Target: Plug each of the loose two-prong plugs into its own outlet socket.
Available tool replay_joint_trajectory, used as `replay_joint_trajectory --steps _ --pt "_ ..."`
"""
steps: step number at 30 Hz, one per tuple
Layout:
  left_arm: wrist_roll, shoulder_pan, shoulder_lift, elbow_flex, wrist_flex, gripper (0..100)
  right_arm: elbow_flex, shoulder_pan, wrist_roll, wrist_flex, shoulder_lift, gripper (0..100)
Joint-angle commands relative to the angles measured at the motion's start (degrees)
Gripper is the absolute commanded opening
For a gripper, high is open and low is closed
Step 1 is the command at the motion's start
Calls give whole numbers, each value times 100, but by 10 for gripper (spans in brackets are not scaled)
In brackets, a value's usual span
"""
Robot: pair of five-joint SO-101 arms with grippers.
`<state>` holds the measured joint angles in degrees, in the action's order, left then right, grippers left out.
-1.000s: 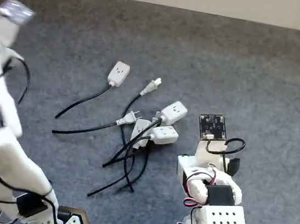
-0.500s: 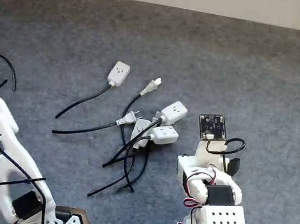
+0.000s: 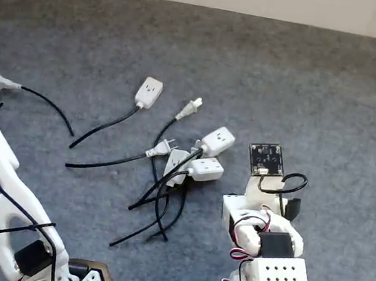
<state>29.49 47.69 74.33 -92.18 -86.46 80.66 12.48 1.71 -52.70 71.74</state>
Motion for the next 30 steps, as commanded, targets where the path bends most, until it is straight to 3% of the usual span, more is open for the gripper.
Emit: replay_joint_trajectory --steps 1,8,12,20,25,30 --pt "-62 13 -831 -286 -264 309 -40 -40 70 101 75 493" --pt "-97 -796 -1921 -259 -1574 309 -40 -40 44 101 75 493" --pt "-492 -1560 -2457 242 -1574 309 -40 -40 35 101 75 493" --pt "-492 -3697 -3116 2607 -1512 309 -22 -75 35 365 66 493" --pt "-501 -4629 -2914 2791 -1073 309 -22 -75 35 356 66 493" --pt "-501 -5112 -2519 2800 -695 309 -22 -75 62 356 66 493"
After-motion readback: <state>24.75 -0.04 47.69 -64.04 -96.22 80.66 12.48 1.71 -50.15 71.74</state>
